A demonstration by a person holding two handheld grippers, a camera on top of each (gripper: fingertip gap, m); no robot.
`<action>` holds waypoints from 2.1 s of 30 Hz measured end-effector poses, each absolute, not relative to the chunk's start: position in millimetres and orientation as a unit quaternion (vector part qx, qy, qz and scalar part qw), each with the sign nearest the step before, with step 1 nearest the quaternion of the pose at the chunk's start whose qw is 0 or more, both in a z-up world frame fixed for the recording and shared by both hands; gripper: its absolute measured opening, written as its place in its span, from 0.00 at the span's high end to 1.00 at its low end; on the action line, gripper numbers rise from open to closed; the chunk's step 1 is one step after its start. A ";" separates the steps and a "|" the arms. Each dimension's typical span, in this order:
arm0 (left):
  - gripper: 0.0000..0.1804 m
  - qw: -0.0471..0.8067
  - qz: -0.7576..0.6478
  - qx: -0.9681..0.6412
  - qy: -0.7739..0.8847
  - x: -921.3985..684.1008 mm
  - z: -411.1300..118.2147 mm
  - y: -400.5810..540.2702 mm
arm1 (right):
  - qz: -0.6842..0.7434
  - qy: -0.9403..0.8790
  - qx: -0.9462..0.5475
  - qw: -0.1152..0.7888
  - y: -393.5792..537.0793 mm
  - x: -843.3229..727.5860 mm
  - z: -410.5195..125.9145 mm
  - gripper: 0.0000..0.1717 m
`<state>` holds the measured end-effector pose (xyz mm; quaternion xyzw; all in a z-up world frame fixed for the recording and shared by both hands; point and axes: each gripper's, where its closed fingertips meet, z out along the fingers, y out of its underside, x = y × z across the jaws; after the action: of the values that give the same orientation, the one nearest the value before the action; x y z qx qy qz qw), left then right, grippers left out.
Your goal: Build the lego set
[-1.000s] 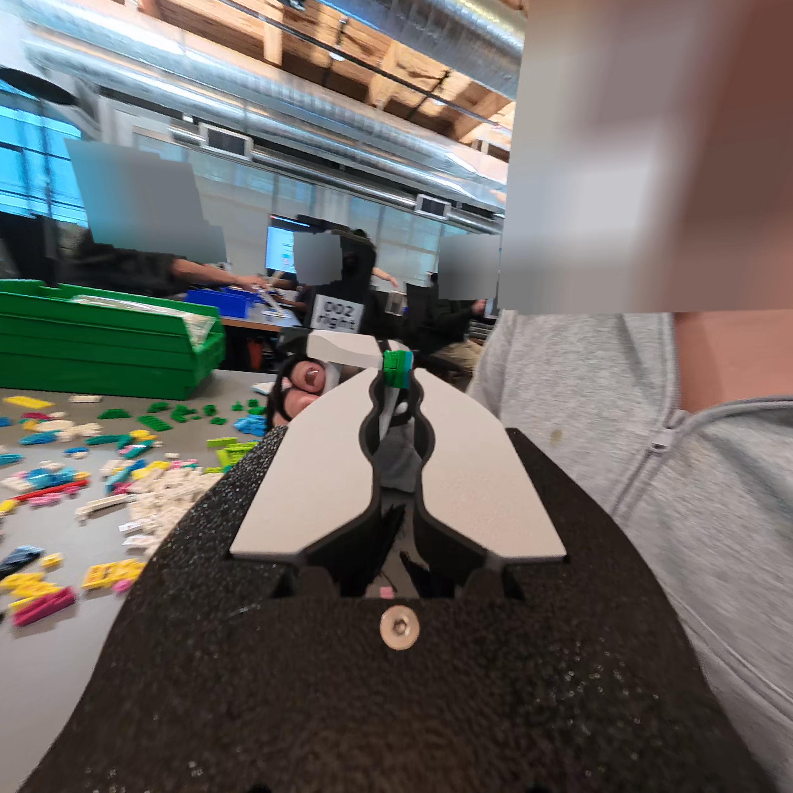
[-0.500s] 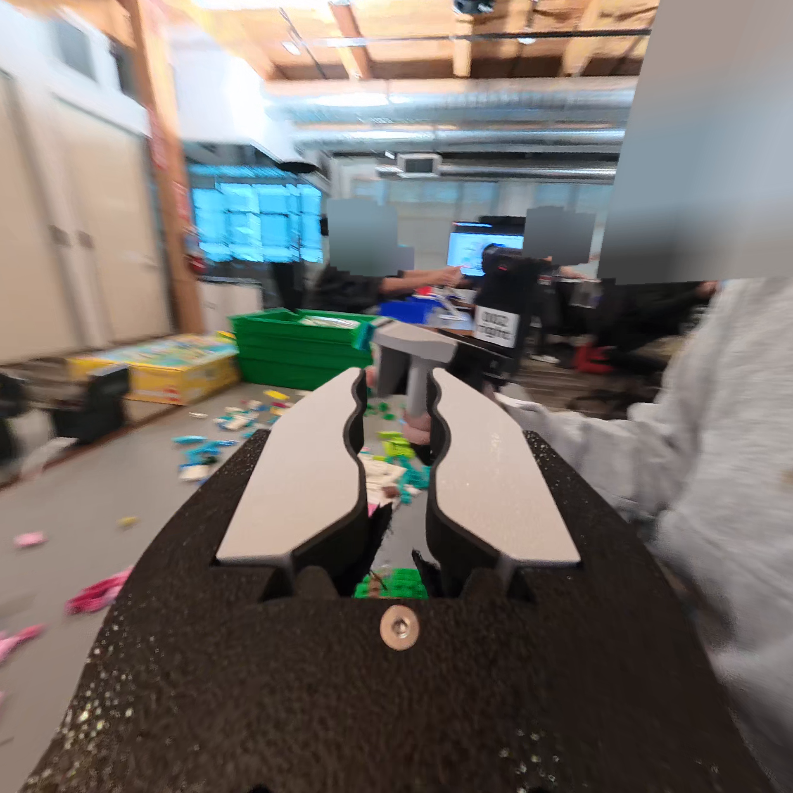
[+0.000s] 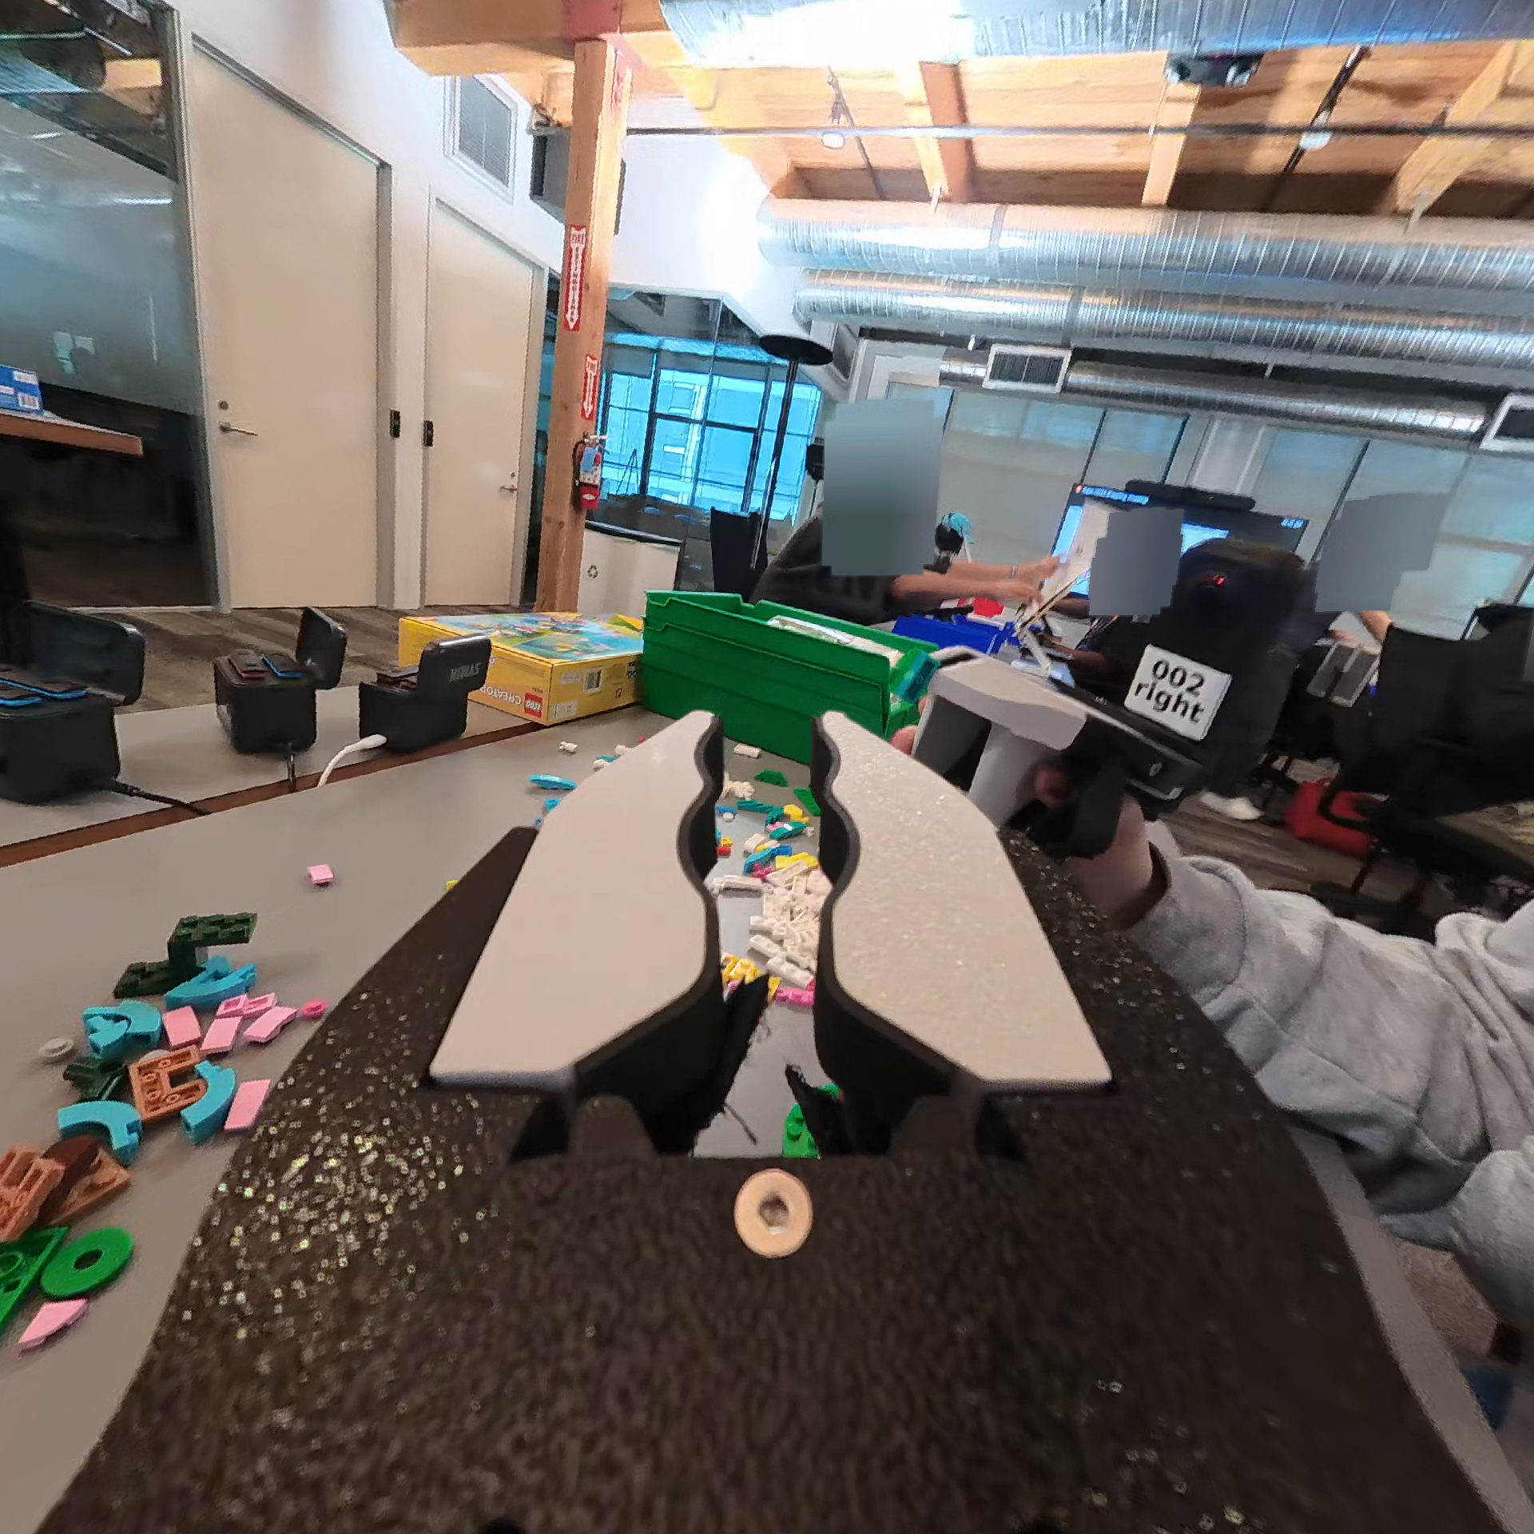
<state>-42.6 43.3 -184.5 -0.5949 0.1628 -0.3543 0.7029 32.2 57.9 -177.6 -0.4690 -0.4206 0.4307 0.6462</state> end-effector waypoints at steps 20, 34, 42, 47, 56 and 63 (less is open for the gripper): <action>0.86 0.695 -0.318 -0.608 0.216 -20.9 -187.5 36.7 | 0.290 -0.498 -0.437 0.691 50.0 20.1 -193.4 1.00; 0.78 0.532 -0.561 -0.591 0.229 21.1 -190.0 9.5 | 0.161 -0.566 -0.261 0.765 7.6 16.3 -187.2 1.00; 0.91 0.504 -0.602 -0.574 0.233 22.8 -188.1 1.8 | 0.159 -0.574 -0.239 0.767 -2.0 13.3 -187.7 1.00; 0.91 0.495 -0.613 -0.569 0.234 22.5 -187.9 -0.1 | 0.153 -0.575 -0.232 0.770 -3.5 13.0 -187.4 1.00; 0.91 0.493 -0.610 -0.571 0.243 21.9 -189.4 -1.5 | 0.166 -0.579 -0.238 0.762 -4.5 12.3 -188.5 1.00; 0.91 0.498 -0.598 -0.577 0.250 21.2 -190.8 -1.2 | 0.193 -0.583 -0.257 0.746 -3.5 11.3 -189.9 1.00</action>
<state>21.2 -1.2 -190.8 -0.5767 0.2498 -0.5975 0.4980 11.3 -3.5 -189.9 -0.2569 -0.5827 0.1930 0.7465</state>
